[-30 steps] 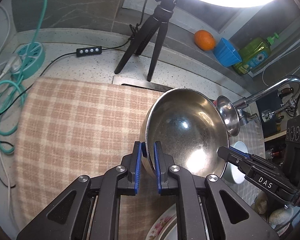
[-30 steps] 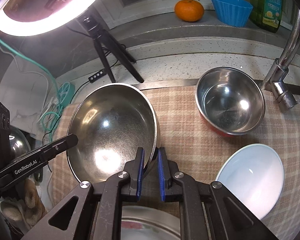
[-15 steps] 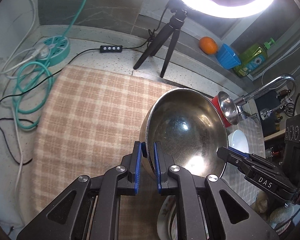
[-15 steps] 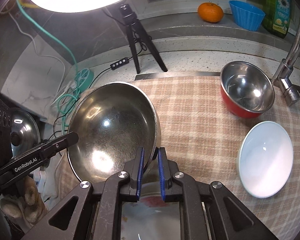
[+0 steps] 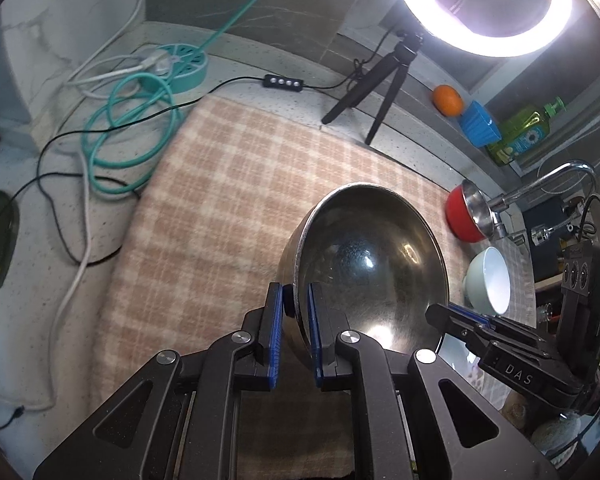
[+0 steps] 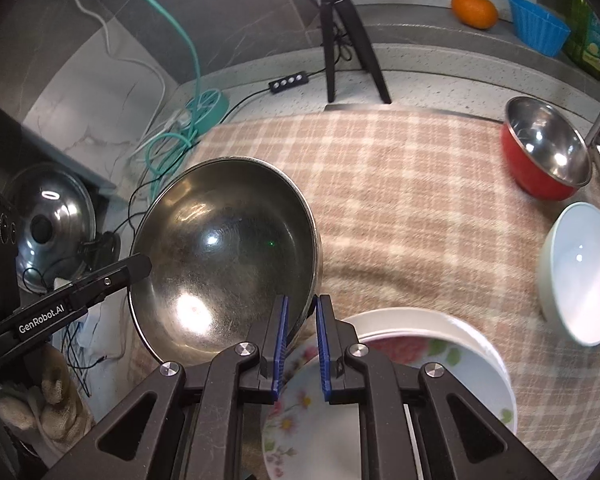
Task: Organize plates and bowls
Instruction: 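Lift the steel bowl with both grippers and carry it past the plate stack toward the pot lid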
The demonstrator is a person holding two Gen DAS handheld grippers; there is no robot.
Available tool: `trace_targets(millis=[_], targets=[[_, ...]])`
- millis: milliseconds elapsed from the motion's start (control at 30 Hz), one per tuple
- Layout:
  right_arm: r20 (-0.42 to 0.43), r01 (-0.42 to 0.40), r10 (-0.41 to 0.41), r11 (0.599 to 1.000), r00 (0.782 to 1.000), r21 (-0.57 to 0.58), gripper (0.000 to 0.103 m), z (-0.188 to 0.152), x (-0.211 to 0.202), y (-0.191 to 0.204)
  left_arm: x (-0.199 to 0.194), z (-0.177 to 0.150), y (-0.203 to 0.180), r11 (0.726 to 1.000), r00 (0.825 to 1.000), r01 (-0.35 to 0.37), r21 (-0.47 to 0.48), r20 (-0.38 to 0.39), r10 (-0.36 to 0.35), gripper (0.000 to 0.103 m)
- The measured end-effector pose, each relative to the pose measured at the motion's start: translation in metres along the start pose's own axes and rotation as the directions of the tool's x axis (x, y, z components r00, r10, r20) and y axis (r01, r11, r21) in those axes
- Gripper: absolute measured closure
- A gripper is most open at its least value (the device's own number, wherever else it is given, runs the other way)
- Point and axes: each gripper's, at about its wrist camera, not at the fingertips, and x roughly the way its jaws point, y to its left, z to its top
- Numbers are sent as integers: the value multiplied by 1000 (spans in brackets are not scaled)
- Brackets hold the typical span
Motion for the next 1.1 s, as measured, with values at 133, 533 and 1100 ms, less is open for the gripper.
trace_targets(millis=[133, 533, 1100], targets=[[-23, -11, 11, 1000, 1000, -25, 90, -8, 9, 14, -6, -9, 15, 999, 1000, -17, -28, 8, 17, 92], [-66, -38, 32, 996, 997, -85, 90, -21, 30, 45, -17, -28, 50, 994, 999, -51, -94, 13, 52, 92], [-116, -76, 60, 987, 991, -140, 89, -35, 49, 76, -16, -41, 85, 983, 996, -87, -163, -2, 87, 92]])
